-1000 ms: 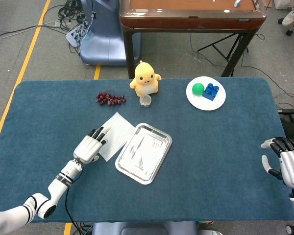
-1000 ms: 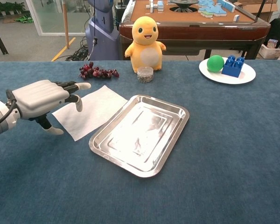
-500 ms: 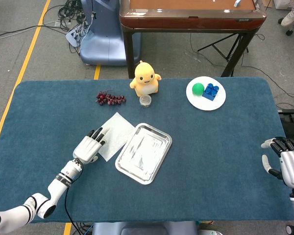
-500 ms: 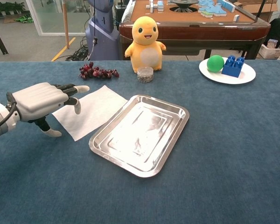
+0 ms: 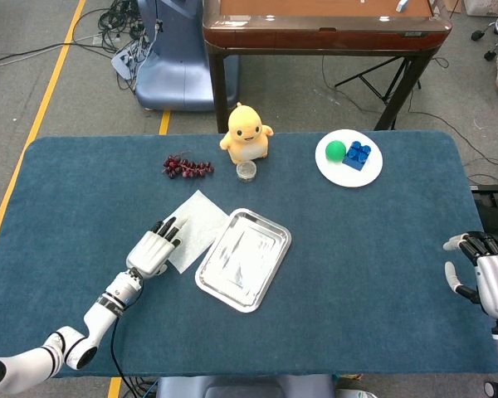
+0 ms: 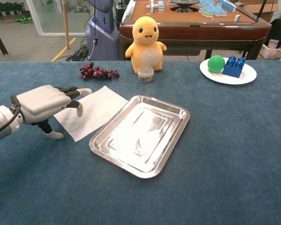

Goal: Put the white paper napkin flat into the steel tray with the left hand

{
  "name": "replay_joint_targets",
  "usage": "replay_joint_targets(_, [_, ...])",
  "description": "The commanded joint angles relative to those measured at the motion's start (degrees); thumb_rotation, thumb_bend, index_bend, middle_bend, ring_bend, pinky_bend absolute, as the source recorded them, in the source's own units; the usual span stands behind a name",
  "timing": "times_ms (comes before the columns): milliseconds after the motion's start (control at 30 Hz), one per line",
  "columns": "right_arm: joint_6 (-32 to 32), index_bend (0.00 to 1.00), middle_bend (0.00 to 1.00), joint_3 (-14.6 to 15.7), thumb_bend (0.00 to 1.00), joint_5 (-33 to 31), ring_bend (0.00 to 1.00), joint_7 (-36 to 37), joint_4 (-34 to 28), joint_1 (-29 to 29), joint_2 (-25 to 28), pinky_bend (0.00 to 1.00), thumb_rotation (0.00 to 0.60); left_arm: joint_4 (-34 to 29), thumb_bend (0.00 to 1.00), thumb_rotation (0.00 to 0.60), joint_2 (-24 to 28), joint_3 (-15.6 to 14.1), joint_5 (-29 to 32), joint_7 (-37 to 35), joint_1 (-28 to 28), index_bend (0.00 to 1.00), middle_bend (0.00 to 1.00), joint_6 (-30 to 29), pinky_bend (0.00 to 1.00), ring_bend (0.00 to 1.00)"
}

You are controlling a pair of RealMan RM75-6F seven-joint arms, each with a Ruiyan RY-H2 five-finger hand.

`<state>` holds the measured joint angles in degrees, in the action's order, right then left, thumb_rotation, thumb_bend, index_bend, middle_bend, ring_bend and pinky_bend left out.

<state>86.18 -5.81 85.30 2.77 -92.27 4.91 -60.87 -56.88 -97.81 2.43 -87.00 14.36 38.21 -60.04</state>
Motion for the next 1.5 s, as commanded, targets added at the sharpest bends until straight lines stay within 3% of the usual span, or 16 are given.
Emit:
replay_joint_targets(33, [0.00,0.41,0.37,-0.03,0.45,-0.05,0.22,0.05,0.00,-0.01,0.02,0.20,0.600,0.08,0.13,0.600,-0.17,-0.03,0.00,-0.21,0.07,0.36,0.00,0.00,0.16,0.00])
replay_joint_targets(867, [0.07,0.41,0.37,-0.14,0.45,-0.11,0.22,0.39,-0.03,-0.04,0.19,0.20,0.600,-1.22,0.14,0.600,-0.24,-0.21,0.96,-2.43,0.41,0.44,0.00,1.06,0.16,0.00])
replay_joint_targets(1500, [0.00,0.41,0.37,-0.20,0.46,-0.24,0.22,0.48,-0.09,-0.03,0.27,0.20,0.600,-2.22,0.33,0.600,-0.11,-0.44,1.21,-2.90,0.45,0.48,0.00,1.38,0.16,0.00])
